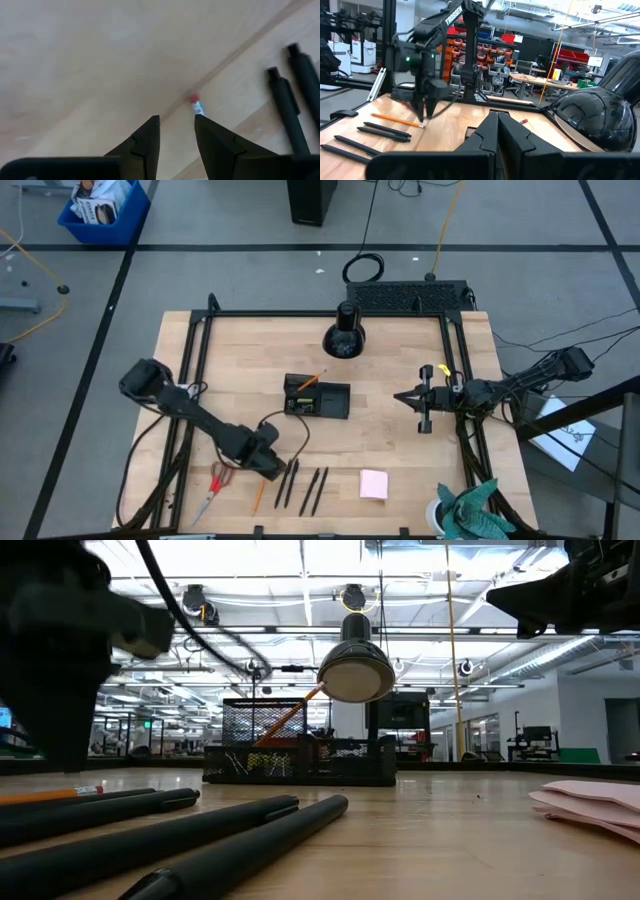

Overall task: Pick and place office supplies into organizer
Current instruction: Put the pencil into the desk organizer

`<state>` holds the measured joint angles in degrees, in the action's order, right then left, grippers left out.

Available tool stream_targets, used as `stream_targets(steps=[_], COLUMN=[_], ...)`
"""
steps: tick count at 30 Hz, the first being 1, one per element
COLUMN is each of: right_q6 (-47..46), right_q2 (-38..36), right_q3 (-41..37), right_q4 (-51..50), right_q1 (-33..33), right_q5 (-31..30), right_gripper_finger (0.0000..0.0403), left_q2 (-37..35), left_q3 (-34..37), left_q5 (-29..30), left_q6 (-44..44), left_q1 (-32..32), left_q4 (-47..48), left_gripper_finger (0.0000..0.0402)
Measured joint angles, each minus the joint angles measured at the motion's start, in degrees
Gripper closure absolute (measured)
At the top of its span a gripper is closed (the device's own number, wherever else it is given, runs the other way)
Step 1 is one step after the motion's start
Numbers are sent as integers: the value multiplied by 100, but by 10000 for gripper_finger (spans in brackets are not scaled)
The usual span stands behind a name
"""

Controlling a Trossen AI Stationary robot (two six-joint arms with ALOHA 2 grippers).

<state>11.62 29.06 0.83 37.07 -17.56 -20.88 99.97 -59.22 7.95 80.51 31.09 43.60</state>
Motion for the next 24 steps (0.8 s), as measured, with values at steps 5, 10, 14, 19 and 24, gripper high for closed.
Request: stream_targets(steps=[5, 10, 14, 19, 24], right_q6=[15, 0, -2, -2, -2], right_q2=[0, 4, 7, 7, 7], right_q3=[-1, -1, -1, -1, 1], right_q4=[0, -11, -25, -29, -34], right_q1=[0, 0, 0, 0, 0], right_q5=[-1, -2, 0, 0, -1], right_gripper_finger=[399, 399, 399, 399, 399], left_q2=[138, 130, 130, 130, 130], left_q3=[0, -2, -2, -2, -2], left_q5=[-205, -212, -215, -342, -498], left_q6=[110, 125, 125, 120, 42], left_q1=[17, 15, 15, 53, 160], left_q4=[-202, -440, -519, -712, -1097], left_gripper_finger=[275, 275, 275, 275, 275])
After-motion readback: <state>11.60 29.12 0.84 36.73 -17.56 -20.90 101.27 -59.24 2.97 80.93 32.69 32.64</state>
